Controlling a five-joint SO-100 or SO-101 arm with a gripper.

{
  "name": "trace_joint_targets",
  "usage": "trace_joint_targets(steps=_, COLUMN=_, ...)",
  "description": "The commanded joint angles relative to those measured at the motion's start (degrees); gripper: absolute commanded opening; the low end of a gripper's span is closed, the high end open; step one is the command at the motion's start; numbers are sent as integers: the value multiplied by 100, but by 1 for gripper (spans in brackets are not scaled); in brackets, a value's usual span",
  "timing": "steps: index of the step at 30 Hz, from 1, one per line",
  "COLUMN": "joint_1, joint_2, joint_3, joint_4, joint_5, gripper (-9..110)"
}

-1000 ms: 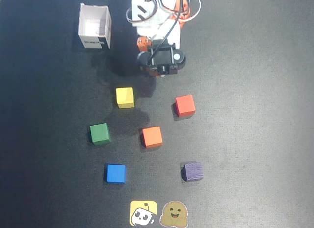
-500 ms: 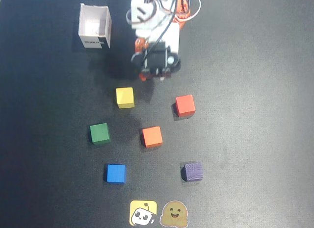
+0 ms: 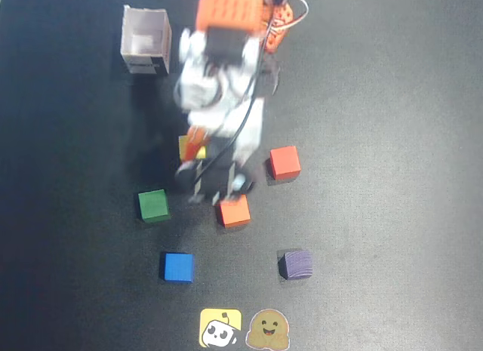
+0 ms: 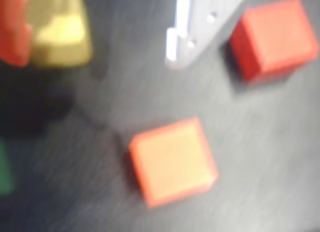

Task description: Put the blue cube on top of the green cube.

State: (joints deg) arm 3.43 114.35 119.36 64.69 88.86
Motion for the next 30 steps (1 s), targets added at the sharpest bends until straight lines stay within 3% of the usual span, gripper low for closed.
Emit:
trace_joint_targets(steps=1, joint_1=88, joint_2=-712, joint_3=-976, joint_4=-62, joint_5=35, gripper=22)
trace_joint_targets(steps=9, joint_1=202, joint_2=-2443, joint_3=-2795, joint_4=343, joint_5=-53, gripper=22)
trace_joint_targets(steps=30, joint_1=404, joint_2=-4755, joint_3=-4816, joint_4=316, joint_5=-167, gripper=23)
